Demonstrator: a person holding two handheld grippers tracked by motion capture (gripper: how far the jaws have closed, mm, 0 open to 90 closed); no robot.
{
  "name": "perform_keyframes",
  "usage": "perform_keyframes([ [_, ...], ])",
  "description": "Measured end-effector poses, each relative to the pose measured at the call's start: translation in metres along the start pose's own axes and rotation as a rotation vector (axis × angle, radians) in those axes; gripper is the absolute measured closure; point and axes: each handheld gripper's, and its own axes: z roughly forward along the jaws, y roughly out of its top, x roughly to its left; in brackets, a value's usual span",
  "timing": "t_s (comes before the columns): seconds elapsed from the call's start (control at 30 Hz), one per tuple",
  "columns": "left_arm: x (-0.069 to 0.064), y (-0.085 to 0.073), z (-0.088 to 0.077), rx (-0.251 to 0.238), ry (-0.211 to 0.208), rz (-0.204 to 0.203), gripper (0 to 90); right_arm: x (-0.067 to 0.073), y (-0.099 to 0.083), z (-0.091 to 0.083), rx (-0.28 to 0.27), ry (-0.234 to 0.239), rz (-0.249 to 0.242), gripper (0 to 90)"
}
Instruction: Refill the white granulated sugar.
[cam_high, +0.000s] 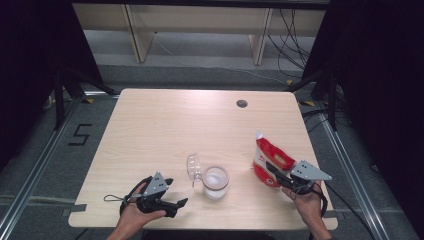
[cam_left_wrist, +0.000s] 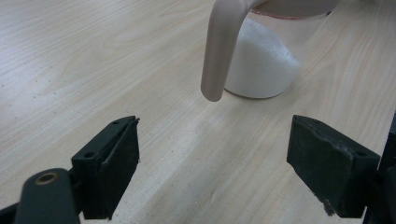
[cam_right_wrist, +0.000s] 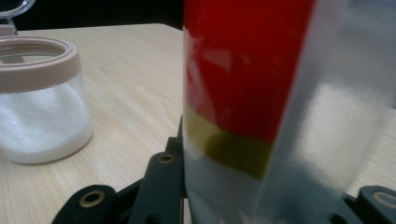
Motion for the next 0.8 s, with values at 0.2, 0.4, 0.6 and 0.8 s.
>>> perform_keyframes([
  [0.2,0.000,0.000,0.000,-0.001,-0.001,-0.003,16.6,0.001,0.002,-0.004,-0.008,-0.016,0.021,64.7],
  [0.4,0.001,0.000,0.000,0.008,0.000,-0.007,16.7,0.004,0.006,-0.012,-0.018,-0.035,0.080,50.2],
  [0.6,0.000,0.000,0.000,0.000,0.003,-0.006,16.6,0.007,0.006,-0.029,0.010,-0.063,0.128,35.4],
  [0.8,0.000,0.000,0.000,0.001,0.001,-0.007,16.6,0.012,0.006,-0.042,0.058,-0.100,0.152,33.2],
])
